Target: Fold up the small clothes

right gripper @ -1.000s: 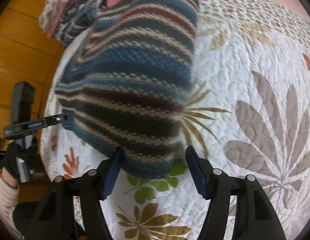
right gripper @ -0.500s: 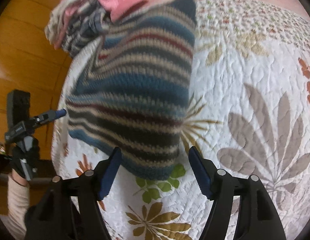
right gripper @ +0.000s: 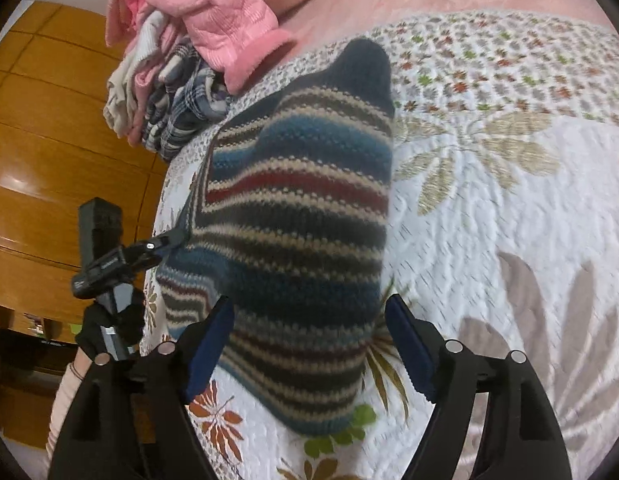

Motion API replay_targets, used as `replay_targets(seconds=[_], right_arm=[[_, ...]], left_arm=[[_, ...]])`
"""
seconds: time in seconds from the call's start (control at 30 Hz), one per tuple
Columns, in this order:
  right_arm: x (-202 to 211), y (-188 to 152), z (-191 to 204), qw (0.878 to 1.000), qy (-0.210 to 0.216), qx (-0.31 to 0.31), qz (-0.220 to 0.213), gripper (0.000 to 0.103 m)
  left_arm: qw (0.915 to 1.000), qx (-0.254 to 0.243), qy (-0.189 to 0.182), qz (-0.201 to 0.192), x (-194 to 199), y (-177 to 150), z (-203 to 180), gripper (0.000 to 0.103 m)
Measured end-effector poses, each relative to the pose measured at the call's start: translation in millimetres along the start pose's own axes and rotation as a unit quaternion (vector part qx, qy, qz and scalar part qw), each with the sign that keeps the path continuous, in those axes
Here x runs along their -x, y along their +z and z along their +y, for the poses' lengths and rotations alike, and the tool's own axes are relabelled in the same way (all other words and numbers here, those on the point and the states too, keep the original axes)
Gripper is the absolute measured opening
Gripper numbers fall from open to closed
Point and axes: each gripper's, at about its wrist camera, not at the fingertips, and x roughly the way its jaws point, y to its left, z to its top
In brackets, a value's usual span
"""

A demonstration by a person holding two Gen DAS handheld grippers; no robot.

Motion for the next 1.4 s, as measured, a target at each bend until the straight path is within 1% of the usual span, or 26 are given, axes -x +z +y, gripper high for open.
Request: replay_targets(seconds=[0.03, 0.07, 0.1, 0.13, 0.23, 0.3, 0.33, 0.4, 0.43, 0.47, 0.53, 0.6, 0.63, 0.73, 0.83, 0.9, 1.07, 1.1, 1.17, 1.23, 1.33, 1.4], right_arm=[[-8, 4, 1, 1.0, 0.001, -0.001, 0.002, 0.082], [-13, 7, 1, 1.0, 0.002, -0.002, 0.003, 0.083], [-18, 9, 0, 1.0, 0.004, -0.003, 0.005, 0.085], [-25, 12, -1, 1.0, 0.009, -0.005, 0.009, 0.089], [-41, 21, -4, 0.999, 0.023, -0.015, 0.016, 0.096], [-50, 25, -6, 0.999, 0.034, -0.019, 0.024, 0.098], [-56, 27, -7, 0.998, 0.042, -0.026, 0.028, 0.098], [-63, 28, -10, 0.997, 0.053, -0.034, 0.032, 0.097], [-65, 27, -10, 0.997, 0.055, -0.034, 0.028, 0.094], [-64, 27, -10, 0.998, 0.052, -0.033, 0.02, 0.092], [-60, 25, -9, 0.998, 0.05, -0.037, 0.011, 0.077], [-51, 23, -8, 0.998, 0.054, -0.035, 0.005, 0.068], [-44, 22, -5, 0.998, 0.055, -0.028, 0.003, 0.065], [-22, 16, 6, 0.999, 0.042, -0.001, -0.001, 0.063], [11, 6, 9, 0.999, 0.035, 0.019, -0.005, 0.063], [34, 0, 9, 0.999, 0.03, 0.026, -0.007, 0.063], [111, -34, -14, 0.999, 0.02, 0.027, -0.015, 0.064], [120, -39, -18, 0.999, 0.02, 0.027, -0.016, 0.064], [144, -57, -31, 0.999, 0.016, 0.027, -0.019, 0.064], [156, -72, -45, 0.999, 0.016, 0.023, -0.019, 0.065], [160, -92, -70, 1.0, 0.017, 0.006, -0.011, 0.065], [156, -102, -86, 1.0, 0.01, -0.006, 0.0, 0.065]], left_arm=[[0.9999, -0.001, -0.002, 0.013, -11, 1, 2, 0.076], [0.9998, -0.005, -0.001, 0.018, -18, 2, 3, 0.077], [0.9998, -0.01, 0.0, 0.018, -22, 2, 4, 0.084], [0.9996, -0.015, -0.005, 0.022, -27, 2, 4, 0.088], [0.9993, -0.012, -0.023, 0.026, -33, 3, 5, 0.088], [0.9987, -0.023, -0.033, 0.032, -35, 2, 2, 0.088], [0.9985, -0.028, -0.035, 0.033, -36, 2, -1, 0.082], [0.9979, -0.031, -0.042, 0.037, -40, 0, -2, 0.076], [0.998, -0.025, -0.044, 0.037, -41, -1, 0, 0.071], [0.9981, -0.021, -0.045, 0.036, -42, -2, 0, 0.069], [0.9982, -0.005, -0.052, 0.029, -40, -4, 6, 0.058], [0.9982, -0.002, -0.058, 0.019, -36, -8, 5, 0.052], [0.9982, -0.009, -0.059, 0.011, -33, -12, 0, 0.048], [0.9971, -0.04, -0.064, -0.013, -23, -25, -23, 0.044], [0.9951, -0.051, -0.083, -0.017, -22, -38, -52, 0.043], [0.9929, -0.063, -0.099, -0.02, -20, -50, -79, 0.042], [0.987, -0.082, -0.136, -0.022, -19, -87, -150, 0.042], [0.9864, -0.083, -0.14, -0.02, -20, -95, -159, 0.042], [0.986, -0.087, -0.141, -0.014, -27, -113, -179, 0.042], [0.9868, -0.093, -0.133, -0.002, -38, -133, -199, 0.042], [0.9877, -0.107, -0.113, 0.014, -56, -151, -215, 0.042], [0.9897, -0.097, -0.102, 0.027, -72, -163, -217, 0.042]])
